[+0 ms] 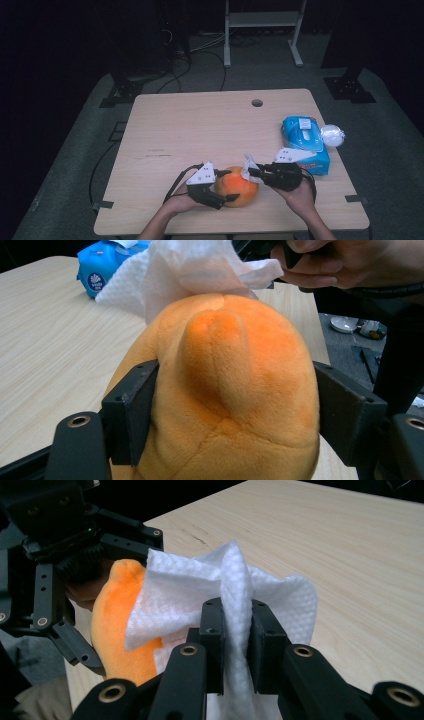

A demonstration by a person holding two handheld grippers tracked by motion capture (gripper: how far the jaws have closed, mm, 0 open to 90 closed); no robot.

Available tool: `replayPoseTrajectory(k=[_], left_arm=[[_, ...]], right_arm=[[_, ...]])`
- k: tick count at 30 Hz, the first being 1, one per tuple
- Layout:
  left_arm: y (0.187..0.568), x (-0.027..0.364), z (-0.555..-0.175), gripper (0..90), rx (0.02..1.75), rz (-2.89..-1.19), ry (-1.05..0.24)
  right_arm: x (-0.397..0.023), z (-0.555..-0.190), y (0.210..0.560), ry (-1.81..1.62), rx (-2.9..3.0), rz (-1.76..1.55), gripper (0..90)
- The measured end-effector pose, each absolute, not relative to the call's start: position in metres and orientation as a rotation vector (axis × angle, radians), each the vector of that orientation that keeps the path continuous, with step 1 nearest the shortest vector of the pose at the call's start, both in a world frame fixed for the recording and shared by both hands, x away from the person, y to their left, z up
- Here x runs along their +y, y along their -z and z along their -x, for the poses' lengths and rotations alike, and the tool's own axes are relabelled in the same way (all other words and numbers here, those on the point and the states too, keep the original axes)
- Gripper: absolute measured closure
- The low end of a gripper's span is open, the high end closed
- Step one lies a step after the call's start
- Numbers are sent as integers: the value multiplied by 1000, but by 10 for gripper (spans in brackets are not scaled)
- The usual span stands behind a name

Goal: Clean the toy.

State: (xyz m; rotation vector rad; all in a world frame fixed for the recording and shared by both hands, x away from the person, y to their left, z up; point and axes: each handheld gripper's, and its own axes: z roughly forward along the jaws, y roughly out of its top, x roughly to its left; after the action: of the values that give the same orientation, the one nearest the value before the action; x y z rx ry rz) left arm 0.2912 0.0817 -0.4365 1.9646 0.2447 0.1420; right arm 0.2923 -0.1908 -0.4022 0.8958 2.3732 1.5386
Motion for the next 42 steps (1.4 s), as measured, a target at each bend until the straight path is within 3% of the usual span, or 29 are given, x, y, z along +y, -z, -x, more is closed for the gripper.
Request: replayPoseTrajectory(k=[9, 17, 23, 35, 42], left_arm=[[438, 69, -283, 230, 180, -1980, -159], [437, 67, -282, 230, 179, -1985, -154], [437, 68, -281, 234, 168, -1988, -162], [436, 84, -294, 278, 247, -1971, -156], [435, 90, -298, 278, 283, -1969, -158]], right_arm=[[-168, -281, 394, -1620, 2435, -775, 780], [-184, -290, 400, -1558, 2429, -869, 788], [-167, -281, 393, -1557, 2449, -771, 788], [-207, -300, 408, -1503, 2391, -982, 788], [-197, -294, 401, -1525, 2398, -902, 787]])
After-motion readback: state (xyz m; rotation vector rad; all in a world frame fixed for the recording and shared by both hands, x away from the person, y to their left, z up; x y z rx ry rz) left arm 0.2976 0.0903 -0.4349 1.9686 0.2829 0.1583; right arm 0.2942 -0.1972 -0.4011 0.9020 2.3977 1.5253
